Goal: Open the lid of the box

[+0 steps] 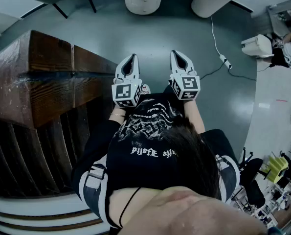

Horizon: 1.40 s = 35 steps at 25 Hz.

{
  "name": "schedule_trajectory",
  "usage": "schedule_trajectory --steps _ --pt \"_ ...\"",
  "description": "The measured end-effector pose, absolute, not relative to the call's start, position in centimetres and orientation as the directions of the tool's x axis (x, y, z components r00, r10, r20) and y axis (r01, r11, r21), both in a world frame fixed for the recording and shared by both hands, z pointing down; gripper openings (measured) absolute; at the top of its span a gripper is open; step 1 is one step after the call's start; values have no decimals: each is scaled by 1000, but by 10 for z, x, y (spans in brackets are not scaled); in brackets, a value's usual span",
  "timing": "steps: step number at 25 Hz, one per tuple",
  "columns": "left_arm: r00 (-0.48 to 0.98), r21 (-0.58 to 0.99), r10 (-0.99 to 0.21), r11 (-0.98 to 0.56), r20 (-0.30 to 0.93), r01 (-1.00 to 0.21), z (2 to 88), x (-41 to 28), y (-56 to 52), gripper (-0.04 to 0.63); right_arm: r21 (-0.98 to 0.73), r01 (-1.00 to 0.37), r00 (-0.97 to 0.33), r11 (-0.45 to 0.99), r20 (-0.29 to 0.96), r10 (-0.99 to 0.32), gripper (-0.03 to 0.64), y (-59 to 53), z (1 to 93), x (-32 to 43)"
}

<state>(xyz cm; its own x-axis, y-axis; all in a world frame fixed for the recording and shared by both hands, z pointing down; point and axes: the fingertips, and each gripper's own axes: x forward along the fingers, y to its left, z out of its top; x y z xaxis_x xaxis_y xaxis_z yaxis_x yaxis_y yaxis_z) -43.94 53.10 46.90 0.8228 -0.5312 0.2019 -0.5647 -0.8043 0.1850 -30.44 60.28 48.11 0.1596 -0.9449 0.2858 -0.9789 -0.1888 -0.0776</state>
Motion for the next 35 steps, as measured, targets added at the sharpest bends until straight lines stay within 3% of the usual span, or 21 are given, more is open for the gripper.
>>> schedule_trajectory --steps 8,17,35 --pt "818 183 -534 -801 213 -570 472 -440 518 25 -169 -962 174 -216 237 -956 26 590 480 -300" --pt "794 219 -564 -765 228 -606 478 -416 491 25 -98 -986 109 -138 258 -960 25 551 487 -273" --pt "712 178 -657 -692 249 -700 494 -231 341 25 -9 -997 -73 73 284 -956 26 375 500 -94"
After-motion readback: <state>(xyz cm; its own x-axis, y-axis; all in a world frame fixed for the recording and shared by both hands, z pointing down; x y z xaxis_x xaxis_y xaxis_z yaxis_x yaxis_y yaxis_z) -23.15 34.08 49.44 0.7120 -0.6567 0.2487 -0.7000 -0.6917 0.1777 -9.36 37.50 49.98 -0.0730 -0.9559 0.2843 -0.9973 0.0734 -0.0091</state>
